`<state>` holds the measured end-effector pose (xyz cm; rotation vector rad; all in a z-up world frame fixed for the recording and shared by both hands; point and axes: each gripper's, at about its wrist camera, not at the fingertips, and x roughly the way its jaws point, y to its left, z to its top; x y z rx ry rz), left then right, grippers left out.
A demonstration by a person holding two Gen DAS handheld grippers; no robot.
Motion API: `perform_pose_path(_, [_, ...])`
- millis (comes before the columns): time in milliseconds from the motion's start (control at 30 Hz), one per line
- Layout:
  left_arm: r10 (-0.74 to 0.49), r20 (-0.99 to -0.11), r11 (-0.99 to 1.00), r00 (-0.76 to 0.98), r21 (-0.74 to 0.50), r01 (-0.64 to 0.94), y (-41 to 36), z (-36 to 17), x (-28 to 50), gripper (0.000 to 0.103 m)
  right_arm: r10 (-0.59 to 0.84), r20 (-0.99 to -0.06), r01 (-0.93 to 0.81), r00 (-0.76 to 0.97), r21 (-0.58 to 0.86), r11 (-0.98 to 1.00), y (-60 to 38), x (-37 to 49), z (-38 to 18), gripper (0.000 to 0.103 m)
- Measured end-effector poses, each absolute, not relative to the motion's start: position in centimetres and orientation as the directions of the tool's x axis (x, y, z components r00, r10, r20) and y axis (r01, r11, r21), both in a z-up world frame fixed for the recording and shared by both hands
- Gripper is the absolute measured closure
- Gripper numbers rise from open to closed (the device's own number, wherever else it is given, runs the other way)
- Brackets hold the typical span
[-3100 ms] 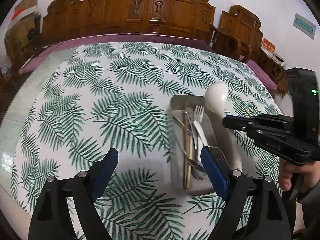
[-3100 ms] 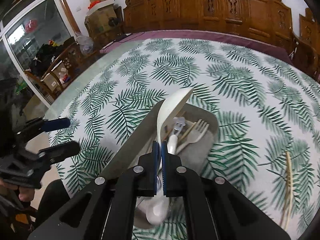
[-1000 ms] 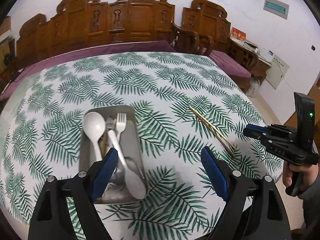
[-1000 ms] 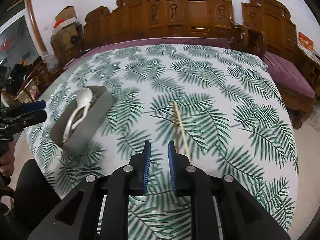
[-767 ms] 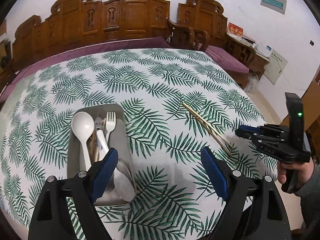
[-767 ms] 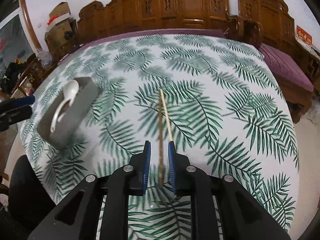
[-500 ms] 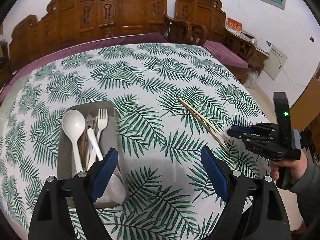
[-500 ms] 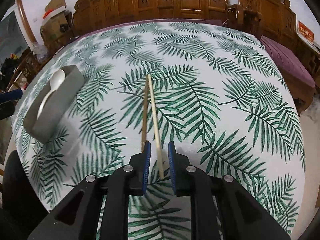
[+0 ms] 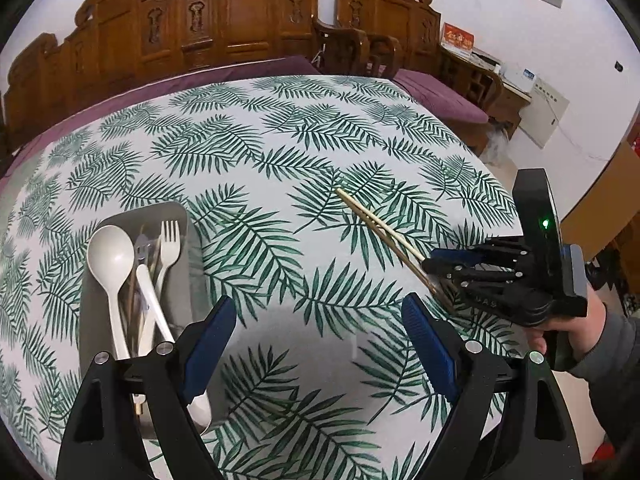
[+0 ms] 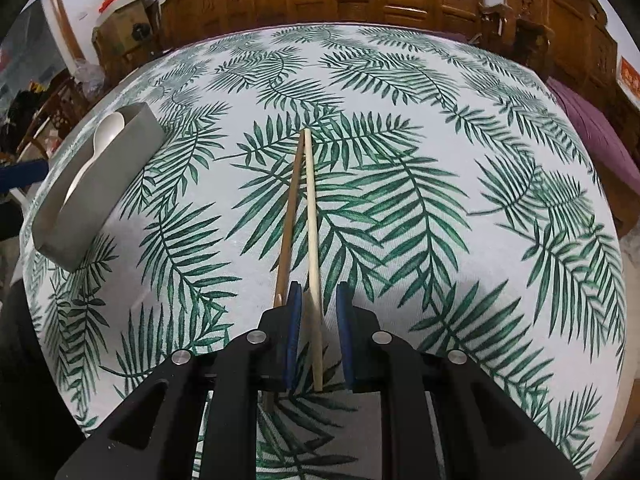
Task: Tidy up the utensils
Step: 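Grasp the two wooden chopsticks on the cloth with the right gripper, then grasp the dark wooden chopstick with the left gripper while the right gripper holds the light chopstick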
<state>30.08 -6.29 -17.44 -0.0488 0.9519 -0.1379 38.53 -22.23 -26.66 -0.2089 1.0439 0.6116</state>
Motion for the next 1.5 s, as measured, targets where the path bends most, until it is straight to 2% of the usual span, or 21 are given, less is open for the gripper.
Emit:
perform_pose_path(67, [-0.137,-0.815,0.990,0.562,-0.103,0.092,-6.7,-17.6,30.4,0.022,0.352,-0.862,-0.575,0.364,0.089,0.813,-22.1,38.6,-26.7,0.096])
perform_pose_path(100, [-0.139,-0.817,0.990,0.559,-0.106,0.093,-6.8,-17.7,30.5,0.022,0.344,-0.864,-0.579,0.368,0.076,0.812,-22.1,38.6,-26.7,0.097])
perform_pose_path(333, [-0.141,-0.837,0.989,0.529,-0.090,0.121,-9.1,-18.9,32.0,0.022,0.381,-0.853,-0.531,0.357,0.150,0.834,-25.3,37.8,-26.4,0.097])
perform_pose_path(967, [-0.128,-0.882,0.986,0.454,-0.062,0.157,-15.2,-23.9,36.6,0.022,0.384,-0.802,-0.403,0.457,0.197,0.894,-32.5,33.7,-24.6,0.097])
perform_pose_path(1000, [-0.128,-0.885,0.985,0.448,-0.062,0.159,-15.4,-24.1,36.8,0.023,0.380,-0.804,-0.399,0.458,0.196,0.896,-32.7,33.8,-24.8,0.097])
perform_pose_path(1067, [-0.138,-0.892,0.984,0.431,-0.073,0.165,-16.0,-24.7,37.1,0.031,0.374,-0.804,-0.384,0.463,0.198,0.902,-33.2,33.9,-25.0,0.097])
perform_pose_path(1267, [-0.146,-0.907,0.978,0.396,-0.073,0.193,-17.8,-26.0,38.0,0.041,0.367,-0.804,-0.369,0.468,0.200,0.908,-33.8,33.9,-25.2,0.097])
perform_pose_path(1500, [-0.128,-0.913,0.974,0.388,-0.043,0.221,-18.5,-26.5,38.2,0.048,0.374,-0.808,-0.377,0.455,0.206,0.903,-33.1,33.9,-25.5,0.097])
